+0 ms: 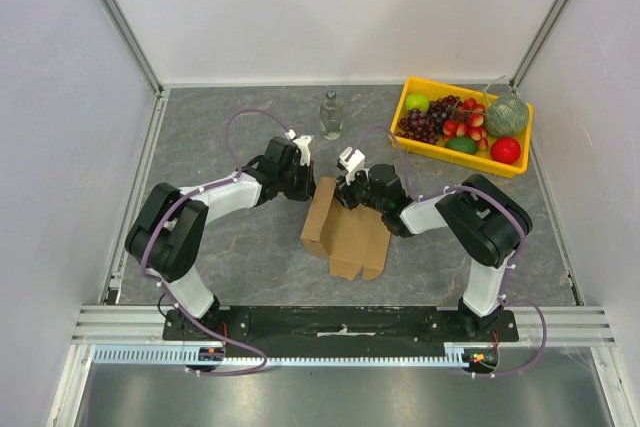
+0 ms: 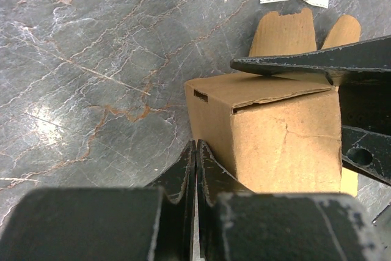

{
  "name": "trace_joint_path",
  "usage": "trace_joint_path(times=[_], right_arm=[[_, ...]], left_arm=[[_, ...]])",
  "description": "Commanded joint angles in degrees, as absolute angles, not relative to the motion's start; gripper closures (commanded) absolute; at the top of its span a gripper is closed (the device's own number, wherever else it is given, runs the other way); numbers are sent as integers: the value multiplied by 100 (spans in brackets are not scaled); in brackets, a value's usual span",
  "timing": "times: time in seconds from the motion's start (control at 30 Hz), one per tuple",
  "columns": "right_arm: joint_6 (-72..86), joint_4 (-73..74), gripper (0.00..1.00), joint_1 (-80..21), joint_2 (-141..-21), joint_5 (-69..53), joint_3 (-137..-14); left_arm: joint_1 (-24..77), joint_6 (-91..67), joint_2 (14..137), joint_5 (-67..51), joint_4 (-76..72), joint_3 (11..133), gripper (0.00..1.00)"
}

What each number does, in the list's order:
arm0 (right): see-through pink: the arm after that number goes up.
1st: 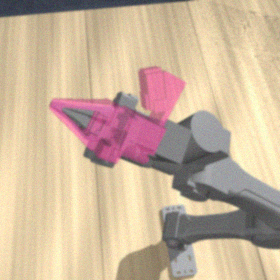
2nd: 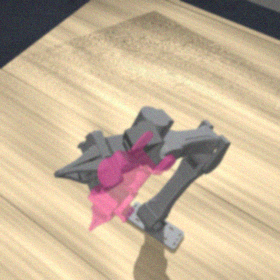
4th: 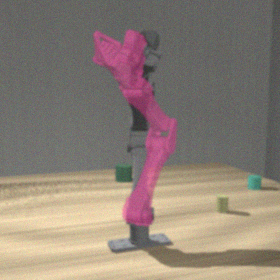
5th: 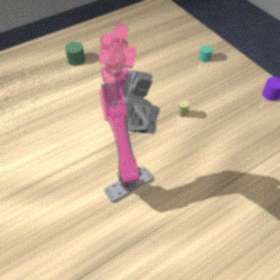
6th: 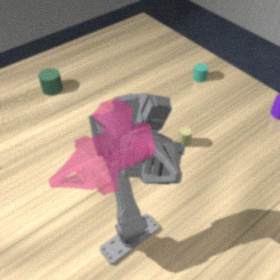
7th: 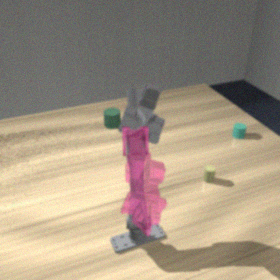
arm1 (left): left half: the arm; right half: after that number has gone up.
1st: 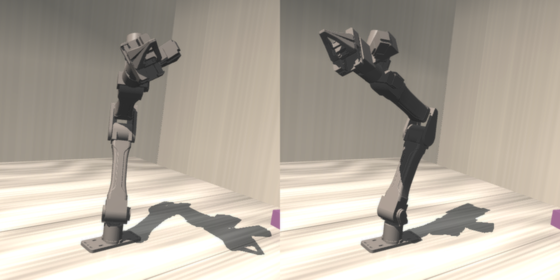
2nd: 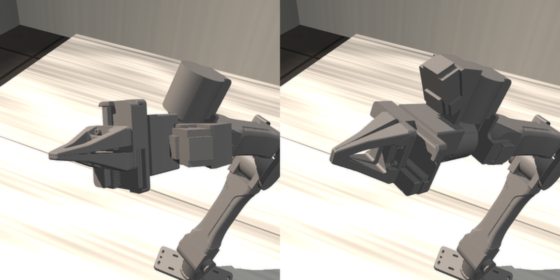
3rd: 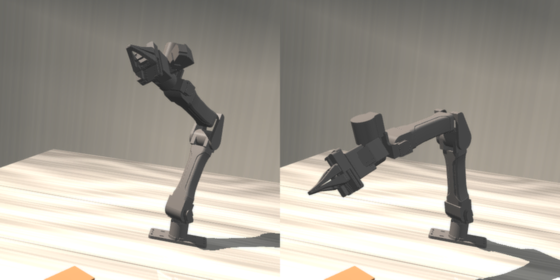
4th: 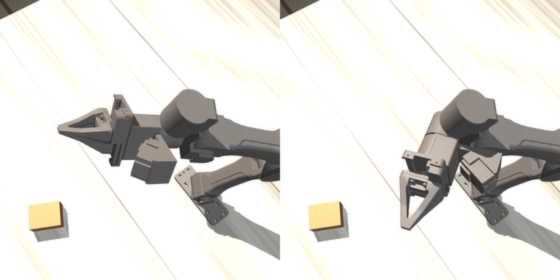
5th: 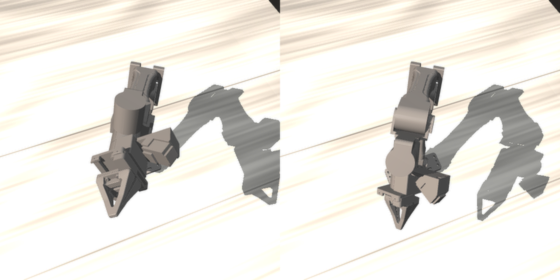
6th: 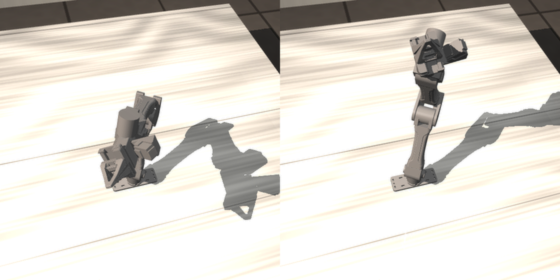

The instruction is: Fold the paper box

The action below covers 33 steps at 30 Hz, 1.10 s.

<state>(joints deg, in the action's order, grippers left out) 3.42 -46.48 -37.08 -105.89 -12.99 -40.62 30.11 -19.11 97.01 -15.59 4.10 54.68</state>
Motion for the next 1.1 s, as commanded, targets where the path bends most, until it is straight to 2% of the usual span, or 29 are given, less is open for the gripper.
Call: trace_joint_path(times=[0.0, 0.3, 0.37, 0.4, 0.5, 0.63, 0.8, 1.07], right_arm=[[351, -5062, 68, -3762, -10714, -1187, -4157], [422, -5168, 77, -3779, -10810, -1187, -4184], [413, -5168, 77, -3779, -10811, -1195, -4184], [413, -5168, 75, -3779, -10811, -1204, -4184], [431, -5177, 55, -3779, -10741, -1257, -4122], [369, -5151, 45, -3779, -10530, -1266, -3929], [308, -4975, 40, -3779, -10100, -1196, -3552], [684, -4790, 38, -3779, -9107, -976, -2831]], left_arm=[[3067, -2074, 9650, -1775, 185, 5546, 95], [3067, -2074, 9668, -1784, 185, 5546, 96], [3067, -2065, 9668, -1793, 176, 5546, 95], [3076, -2074, 9668, -1802, 184, 5546, 96], [3067, -2057, 9642, -1688, 272, 5555, 96], [3015, -2065, 9458, -1047, 615, 5607, 96], [2822, -2118, 9019, -476, 914, 5616, 95], [2742, -2048, 8403, 202, 1397, 5643, 93]])
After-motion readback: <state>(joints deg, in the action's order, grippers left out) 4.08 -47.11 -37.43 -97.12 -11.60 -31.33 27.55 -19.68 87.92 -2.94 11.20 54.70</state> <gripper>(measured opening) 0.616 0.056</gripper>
